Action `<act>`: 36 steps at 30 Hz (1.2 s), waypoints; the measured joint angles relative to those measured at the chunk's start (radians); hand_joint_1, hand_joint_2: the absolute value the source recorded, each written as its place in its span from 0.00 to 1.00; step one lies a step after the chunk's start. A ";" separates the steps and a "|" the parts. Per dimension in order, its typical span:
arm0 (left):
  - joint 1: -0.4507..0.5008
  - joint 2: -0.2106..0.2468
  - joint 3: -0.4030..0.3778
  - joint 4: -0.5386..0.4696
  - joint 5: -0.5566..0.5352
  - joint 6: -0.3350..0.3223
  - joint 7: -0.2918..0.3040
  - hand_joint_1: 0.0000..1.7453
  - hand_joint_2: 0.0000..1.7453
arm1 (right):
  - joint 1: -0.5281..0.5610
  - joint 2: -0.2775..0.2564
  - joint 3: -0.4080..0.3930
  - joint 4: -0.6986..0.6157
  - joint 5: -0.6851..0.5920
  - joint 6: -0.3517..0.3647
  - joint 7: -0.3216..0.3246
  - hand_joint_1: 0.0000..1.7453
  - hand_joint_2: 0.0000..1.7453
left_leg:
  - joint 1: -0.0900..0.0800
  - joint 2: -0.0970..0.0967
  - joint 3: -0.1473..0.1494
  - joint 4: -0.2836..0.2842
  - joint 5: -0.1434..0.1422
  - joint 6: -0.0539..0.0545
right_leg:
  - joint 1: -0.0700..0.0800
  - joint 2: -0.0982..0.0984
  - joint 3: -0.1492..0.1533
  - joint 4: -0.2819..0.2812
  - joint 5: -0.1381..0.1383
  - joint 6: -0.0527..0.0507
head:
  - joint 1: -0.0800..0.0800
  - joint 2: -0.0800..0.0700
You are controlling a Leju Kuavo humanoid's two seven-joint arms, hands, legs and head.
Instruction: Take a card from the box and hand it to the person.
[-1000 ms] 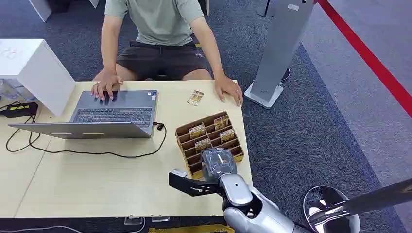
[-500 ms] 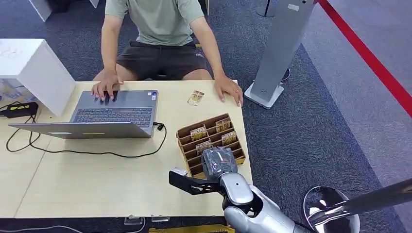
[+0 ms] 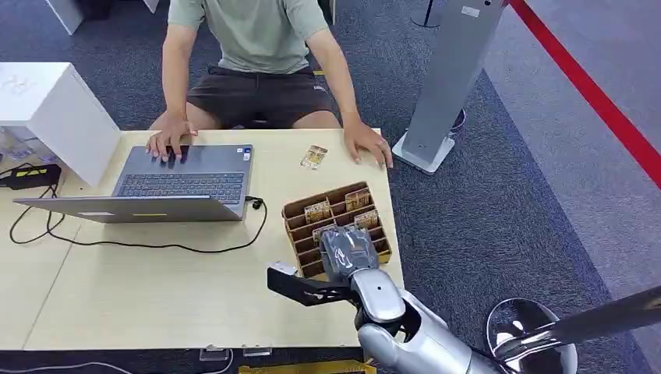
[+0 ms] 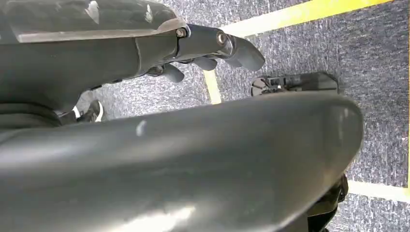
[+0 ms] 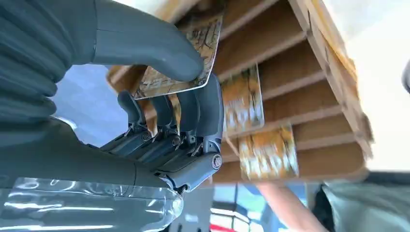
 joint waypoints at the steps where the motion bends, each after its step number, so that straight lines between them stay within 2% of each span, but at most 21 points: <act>1: 0.000 0.000 0.000 0.000 -0.006 0.000 0.001 0.00 0.00 | -0.029 0.004 0.002 0.000 -0.003 0.000 -0.006 0.80 1.00 | 0.000 0.000 0.000 0.000 0.000 0.000 | 0.000 0.000 0.000 0.000 0.001 -0.001 | -0.001 0.000; 8: -0.019 0.000 -0.016 0.000 -0.032 -0.002 0.029 0.00 0.00 | -0.306 0.060 0.005 0.071 -0.073 -0.013 -0.050 0.80 1.00 | 0.000 0.000 0.000 0.000 0.003 0.000 | 0.000 -0.001 0.000 0.001 0.002 -0.001 | -0.001 0.000; 11: -0.023 -0.002 -0.027 0.000 -0.038 -0.007 0.041 0.00 0.00 | -0.393 0.098 0.009 0.165 -0.098 -0.062 -0.086 0.80 1.00 | 0.000 0.000 -0.001 0.000 0.003 0.000 | 0.000 0.000 -0.001 0.001 0.003 -0.001 | -0.002 0.000; 14: -0.026 -0.006 -0.035 0.000 -0.040 -0.010 0.047 0.00 0.00 | -0.476 0.143 0.015 0.295 -0.100 -0.143 -0.139 0.80 1.00 | 0.000 -0.001 -0.001 0.000 0.003 -0.001 | 0.000 -0.001 -0.001 0.001 0.003 -0.001 | -0.002 0.000; 19: -0.031 -0.013 -0.052 0.000 -0.036 -0.010 0.048 0.00 0.00 | -0.542 0.219 0.028 0.534 -0.097 -0.218 -0.206 0.80 1.00 | 0.000 -0.001 -0.002 0.000 0.003 -0.001 | 0.000 -0.001 -0.002 0.001 0.003 -0.001 | -0.001 0.000; 23: -0.031 -0.016 -0.059 0.000 -0.030 -0.009 0.042 0.00 0.00 | -0.551 0.268 0.034 0.677 -0.095 -0.239 -0.234 0.80 1.00 | 0.000 -0.001 -0.002 0.000 0.003 -0.001 | 0.000 -0.002 -0.002 0.001 0.003 -0.001 | -0.002 0.000; 31: -0.038 -0.021 -0.074 0.000 -0.029 -0.001 0.065 0.00 0.00 | -0.551 0.305 0.045 0.863 -0.089 -0.274 -0.243 0.80 1.00 | 0.000 -0.001 -0.002 0.000 0.003 -0.001 | 0.000 -0.001 -0.002 0.001 0.003 -0.001 | 0.000 0.000; 32: -0.039 -0.021 -0.075 0.000 -0.028 -0.002 0.067 0.00 0.00 | -0.551 0.306 0.046 0.874 -0.088 -0.275 -0.243 0.00 1.00 | 0.000 -0.001 -0.002 0.000 0.003 -0.001 | 0.000 -0.001 -0.002 0.001 0.003 -0.001 | 0.000 0.000; 36: -0.040 -0.022 -0.075 0.000 -0.028 -0.002 0.067 0.00 0.00 | -0.551 0.307 0.046 0.883 -0.087 -0.275 -0.242 0.00 1.00 | 0.000 -0.001 -0.002 0.000 0.003 -0.001 | 0.000 -0.001 -0.002 0.001 0.003 -0.001 | 0.000 0.000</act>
